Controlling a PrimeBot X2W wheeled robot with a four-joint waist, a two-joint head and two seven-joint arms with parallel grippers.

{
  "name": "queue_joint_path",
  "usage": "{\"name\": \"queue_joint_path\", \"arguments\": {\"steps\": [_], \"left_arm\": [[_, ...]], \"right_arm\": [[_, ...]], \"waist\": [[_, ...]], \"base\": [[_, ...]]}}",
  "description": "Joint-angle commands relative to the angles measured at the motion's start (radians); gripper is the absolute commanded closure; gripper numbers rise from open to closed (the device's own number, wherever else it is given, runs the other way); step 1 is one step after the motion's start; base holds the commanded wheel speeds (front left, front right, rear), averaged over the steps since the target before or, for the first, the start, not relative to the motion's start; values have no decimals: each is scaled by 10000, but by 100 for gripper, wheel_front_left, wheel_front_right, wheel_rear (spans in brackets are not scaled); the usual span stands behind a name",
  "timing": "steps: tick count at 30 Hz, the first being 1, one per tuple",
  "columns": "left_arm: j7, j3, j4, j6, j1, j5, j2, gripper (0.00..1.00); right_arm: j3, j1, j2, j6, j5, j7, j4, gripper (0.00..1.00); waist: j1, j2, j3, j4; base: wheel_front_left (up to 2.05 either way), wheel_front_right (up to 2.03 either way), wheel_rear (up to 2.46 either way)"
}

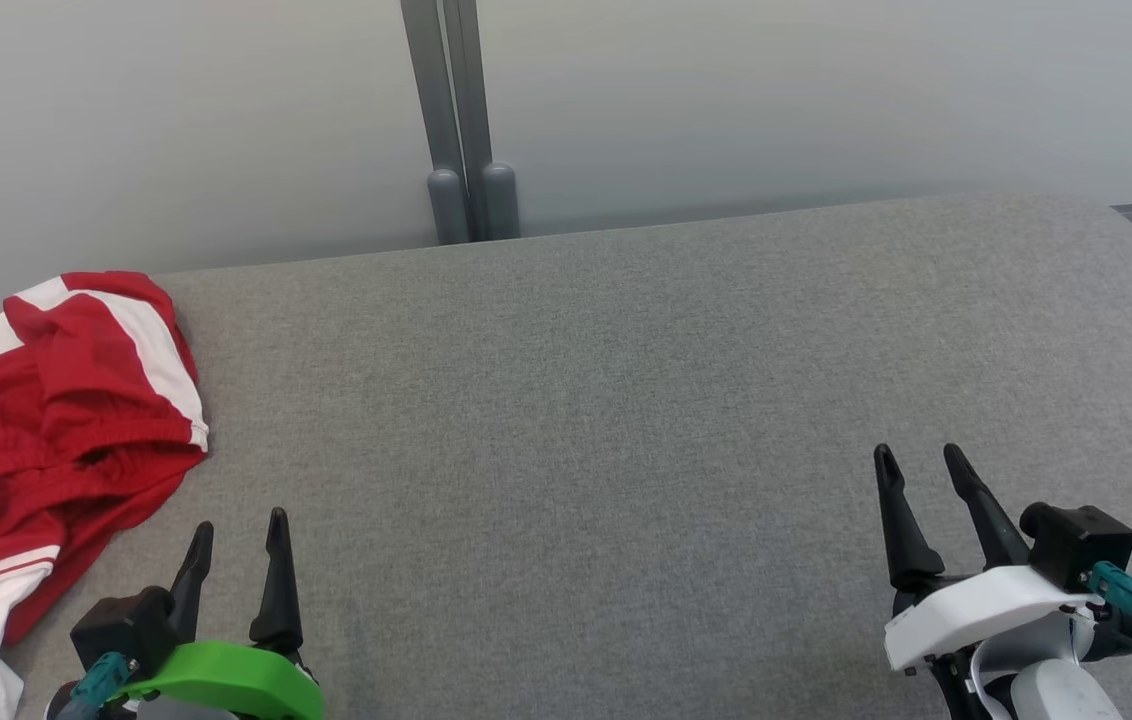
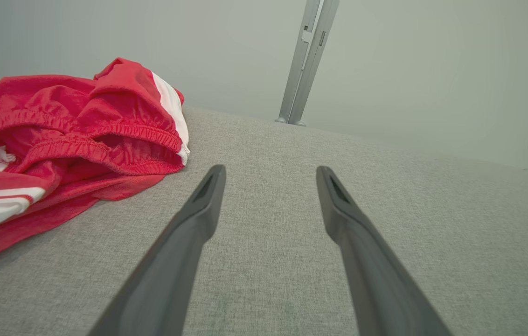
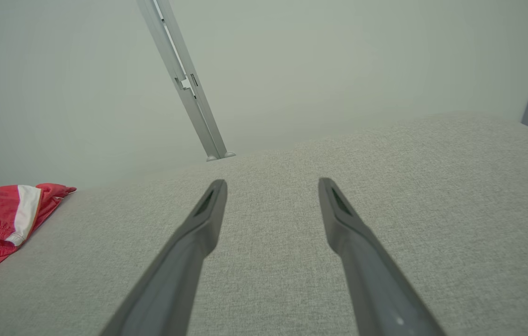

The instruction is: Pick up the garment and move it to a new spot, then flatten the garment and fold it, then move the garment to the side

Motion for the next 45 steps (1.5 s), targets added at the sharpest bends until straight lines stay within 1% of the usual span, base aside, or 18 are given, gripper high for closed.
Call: {"name": "queue_joint_path", "arguments": {"steps": [1,25,39,45], "left_arm": [[-82,37,-39,-32,32,253,94,0],[-569,71,84,-82,156,2306,48,0],[-823,239,272,-108,231,3208,16,0],[-796,294,308,-140,165,3166,-18,0]], "right_arm": [[17,-8,-87,5,-224,-82,-18,0],[167,-167,-183,7,-1918,-582,46,0],[-6,-80,-173,6,-2702,-811,164,0],[-77,-77,-172,6,-2627,-805,205,0]], "waist": [[0,0,-5,13],[0,0,44,248],[0,0,27,194],[0,0,38,195]], "base": [[0,0,0],[0,0,0],[0,0,0],[0,0,0]]}}
